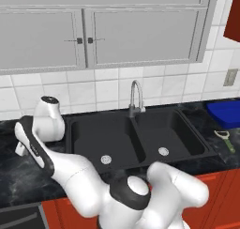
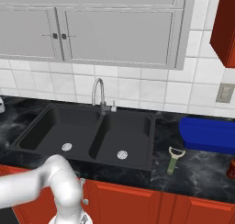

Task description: Pick up all produce items and place them in the sink. Turn on the sink faucet to wash them. Then turn the sink off and put them in the tray.

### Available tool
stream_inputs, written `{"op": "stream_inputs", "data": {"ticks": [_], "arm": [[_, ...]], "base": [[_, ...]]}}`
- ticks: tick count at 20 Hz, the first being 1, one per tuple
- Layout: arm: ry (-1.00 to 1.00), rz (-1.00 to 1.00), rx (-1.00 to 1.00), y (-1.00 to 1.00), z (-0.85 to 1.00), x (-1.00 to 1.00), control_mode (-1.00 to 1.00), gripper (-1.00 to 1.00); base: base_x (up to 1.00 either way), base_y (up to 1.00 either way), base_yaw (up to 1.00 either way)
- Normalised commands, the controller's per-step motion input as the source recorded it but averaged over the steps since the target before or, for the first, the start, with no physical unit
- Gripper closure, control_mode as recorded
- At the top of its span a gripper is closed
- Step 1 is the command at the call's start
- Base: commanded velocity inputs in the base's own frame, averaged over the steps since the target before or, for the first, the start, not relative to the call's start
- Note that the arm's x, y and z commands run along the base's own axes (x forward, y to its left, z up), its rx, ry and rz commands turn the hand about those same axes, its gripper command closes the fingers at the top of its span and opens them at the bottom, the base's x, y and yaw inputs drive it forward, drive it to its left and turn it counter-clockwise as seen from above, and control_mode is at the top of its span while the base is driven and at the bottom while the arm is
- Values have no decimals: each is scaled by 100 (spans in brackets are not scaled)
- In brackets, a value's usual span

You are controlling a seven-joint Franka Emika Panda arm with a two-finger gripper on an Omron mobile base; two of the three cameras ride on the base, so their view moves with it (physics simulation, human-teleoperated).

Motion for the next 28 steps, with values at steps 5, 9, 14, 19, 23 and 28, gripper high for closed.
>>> {"op": "stream_inputs", "data": {"ticks": [5, 9, 14, 19, 23, 28], "arm": [[0, -16, 0, -97, 23, 0, -100, 100], [0, -17, 0, -97, 15, 0, -100, 100], [1, -18, 0, -91, 4, 2, -100, 100], [5, -18, 0, -72, 0, 24, -100, 100], [6, -16, 0, -62, -2, 43, -100, 100], [2, -15, -3, -55, -17, 37, -100, 100]], "base": [[0, 0, 0], [0, 0, 0], [0, 0, 0], [0, 0, 0], [0, 0, 0], [0, 0, 0]]}}
